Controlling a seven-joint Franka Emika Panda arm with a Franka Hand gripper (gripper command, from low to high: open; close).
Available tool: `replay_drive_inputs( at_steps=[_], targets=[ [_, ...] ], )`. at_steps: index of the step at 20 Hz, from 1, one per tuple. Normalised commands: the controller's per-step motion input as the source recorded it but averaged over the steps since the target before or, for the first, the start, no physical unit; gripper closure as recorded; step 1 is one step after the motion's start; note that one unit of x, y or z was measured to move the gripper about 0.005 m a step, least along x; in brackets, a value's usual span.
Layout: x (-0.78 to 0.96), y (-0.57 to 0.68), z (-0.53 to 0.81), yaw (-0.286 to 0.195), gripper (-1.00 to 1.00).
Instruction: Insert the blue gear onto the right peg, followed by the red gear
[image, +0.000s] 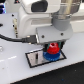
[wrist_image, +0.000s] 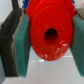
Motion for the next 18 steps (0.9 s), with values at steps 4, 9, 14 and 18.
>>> replay_drive_inputs(
  at_steps=[4, 9, 14, 18],
  targets=[
    [0.15, 0.02, -0.12, 0.0, 1.0],
    [0.1, 0.0, -0.05, 0.0, -1.0],
    [0.02, 0.04, 0.05, 0.0, 1.0],
    [0.0, 0.05, 0.15, 0.0, -1.0]
  ],
)
